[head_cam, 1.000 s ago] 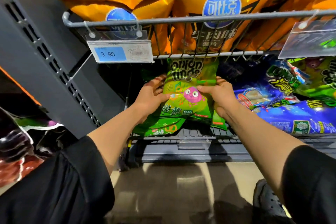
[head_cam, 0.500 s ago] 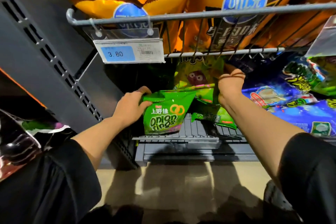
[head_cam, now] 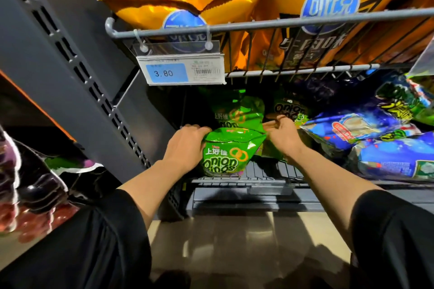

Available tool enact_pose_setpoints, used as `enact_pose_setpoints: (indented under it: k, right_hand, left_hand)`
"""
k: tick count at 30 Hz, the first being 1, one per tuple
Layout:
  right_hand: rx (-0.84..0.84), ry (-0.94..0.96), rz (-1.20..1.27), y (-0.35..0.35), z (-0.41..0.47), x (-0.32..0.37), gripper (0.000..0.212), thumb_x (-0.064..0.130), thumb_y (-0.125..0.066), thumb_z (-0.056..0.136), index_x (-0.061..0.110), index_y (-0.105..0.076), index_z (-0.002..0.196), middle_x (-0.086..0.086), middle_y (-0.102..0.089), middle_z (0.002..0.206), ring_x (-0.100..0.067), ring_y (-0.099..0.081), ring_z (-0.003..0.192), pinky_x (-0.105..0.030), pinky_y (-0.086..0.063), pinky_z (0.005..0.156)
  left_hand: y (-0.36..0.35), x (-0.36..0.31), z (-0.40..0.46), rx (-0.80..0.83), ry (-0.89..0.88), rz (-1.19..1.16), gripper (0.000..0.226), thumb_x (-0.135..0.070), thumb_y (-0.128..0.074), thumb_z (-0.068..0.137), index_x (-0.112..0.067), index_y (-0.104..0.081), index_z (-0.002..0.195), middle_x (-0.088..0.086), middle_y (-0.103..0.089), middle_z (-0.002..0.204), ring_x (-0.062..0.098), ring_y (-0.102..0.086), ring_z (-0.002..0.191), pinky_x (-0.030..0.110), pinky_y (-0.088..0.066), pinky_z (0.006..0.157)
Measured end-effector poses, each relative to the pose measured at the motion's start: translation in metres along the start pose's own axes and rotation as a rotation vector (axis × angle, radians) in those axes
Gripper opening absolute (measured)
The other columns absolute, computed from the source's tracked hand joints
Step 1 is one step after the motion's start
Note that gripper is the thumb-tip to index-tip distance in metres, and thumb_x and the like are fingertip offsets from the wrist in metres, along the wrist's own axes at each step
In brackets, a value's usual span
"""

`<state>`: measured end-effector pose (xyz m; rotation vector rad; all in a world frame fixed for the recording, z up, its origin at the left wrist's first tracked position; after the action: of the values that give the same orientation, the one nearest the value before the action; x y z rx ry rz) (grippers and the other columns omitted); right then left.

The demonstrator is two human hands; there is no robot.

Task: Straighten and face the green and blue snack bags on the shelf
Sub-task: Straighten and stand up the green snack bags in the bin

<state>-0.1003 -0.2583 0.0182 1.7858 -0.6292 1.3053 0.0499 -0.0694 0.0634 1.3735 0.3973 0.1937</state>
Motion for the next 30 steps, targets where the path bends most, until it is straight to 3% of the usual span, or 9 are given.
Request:
enact_pose_setpoints:
  k: [2,4,7,11,16,20,23,25,30]
  right_hand:
    - [0.004,-0.049,0.013,0.005,-0.003,0.012,0.015,0.01,-0.063,0.065,0.012,-0.056,0.078,-0.003,-0.063,0.074,-0.021,-0.055,0.075,-0.035,-0.047,0.076]
    - [0.018,-0.095,0.041,0.01,-0.004,0.027,0.043,0.035,-0.069,0.045,0.011,-0.062,0.079,0.004,-0.063,0.069,-0.024,-0.055,0.073,-0.036,-0.046,0.069]
    - [0.109,-0.07,-0.081,0.0,-0.001,0.042,0.078,0.056,-0.076,0.049,0.018,-0.063,0.116,0.002,-0.066,0.107,-0.02,-0.06,0.101,-0.033,-0.048,0.091]
    - [-0.062,-0.051,-0.23,-0.013,0.007,0.028,0.047,0.037,-0.065,0.085,0.007,-0.059,0.121,-0.015,-0.063,0.12,-0.027,-0.058,0.111,-0.028,-0.043,0.093]
    - [-0.095,0.044,0.105,-0.012,0.007,0.035,0.032,0.013,-0.056,0.094,0.003,-0.059,0.124,-0.01,-0.063,0.113,-0.02,-0.058,0.104,0.006,-0.035,0.06]
    - [0.02,-0.052,0.336,-0.02,-0.001,0.034,0.04,0.035,-0.059,0.086,0.012,-0.061,0.12,-0.006,-0.064,0.113,-0.019,-0.059,0.099,-0.03,-0.048,0.087]
    - [0.206,-0.164,0.09,-0.028,-0.01,0.026,0.037,0.023,-0.051,0.096,0.004,-0.055,0.128,-0.01,-0.059,0.119,-0.019,-0.058,0.101,-0.024,-0.044,0.08]
    - [0.254,-0.198,0.054,-0.029,-0.012,0.019,0.036,0.02,-0.047,0.097,0.006,-0.054,0.129,-0.01,-0.057,0.129,-0.024,-0.053,0.121,-0.026,-0.041,0.094]
    - [0.354,-0.218,0.07,-0.031,-0.013,0.014,0.043,0.036,-0.046,0.091,0.019,-0.054,0.13,0.007,-0.045,0.135,-0.012,-0.035,0.129,-0.037,-0.022,0.113]
  left_hand:
    - [0.003,0.002,0.0,-0.084,0.022,0.013,0.032,-0.015,-0.053,0.081,-0.017,-0.071,0.108,0.013,-0.069,0.093,0.037,-0.059,0.095,0.041,-0.049,0.078]
    - [0.002,0.005,0.002,-0.146,0.033,0.03,0.037,-0.018,-0.05,0.076,-0.015,-0.073,0.104,0.014,-0.069,0.09,0.038,-0.061,0.091,0.041,-0.048,0.081]
    - [-0.003,0.006,0.004,-0.157,0.058,0.015,0.032,-0.013,-0.063,0.082,-0.012,-0.068,0.113,0.014,-0.067,0.104,0.037,-0.058,0.102,0.043,-0.047,0.09]
    - [-0.007,0.004,0.004,-0.197,0.125,-0.176,0.021,-0.009,-0.06,0.088,-0.01,-0.07,0.106,0.012,-0.067,0.105,0.034,-0.052,0.109,0.048,-0.05,0.084]
    - [0.007,0.01,0.016,-0.314,0.12,-0.221,0.021,-0.007,-0.054,0.087,-0.004,-0.07,0.101,0.014,-0.068,0.103,0.038,-0.051,0.107,0.041,-0.042,0.09]
    - [0.003,0.019,0.014,-0.186,0.154,-0.15,0.028,-0.009,-0.051,0.084,0.0,-0.067,0.105,0.022,-0.065,0.108,0.04,-0.051,0.109,0.037,-0.03,0.097]
    - [-0.005,0.016,0.005,-0.155,0.109,-0.02,0.064,-0.016,-0.061,0.072,0.002,-0.048,0.132,0.025,-0.051,0.129,0.042,-0.043,0.125,0.046,-0.029,0.108]
    - [-0.009,0.009,0.001,-0.121,0.064,0.054,0.087,-0.02,-0.068,0.066,-0.005,-0.033,0.145,0.018,-0.037,0.146,0.035,-0.027,0.14,0.057,-0.02,0.112]
    - [-0.002,-0.018,0.007,-0.224,-0.077,0.258,0.065,-0.04,-0.037,0.085,-0.018,-0.036,0.146,0.004,-0.034,0.155,0.02,-0.021,0.147,0.071,0.003,0.109]
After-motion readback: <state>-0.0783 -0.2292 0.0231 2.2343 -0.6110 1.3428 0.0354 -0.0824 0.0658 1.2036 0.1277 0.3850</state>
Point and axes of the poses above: each hand's wrist, its own z-axis towards the middle knuckle, its own y-axis out of the back of the hand, x = y × z, the point moved 2 cm from there along z, towards the middle knuckle
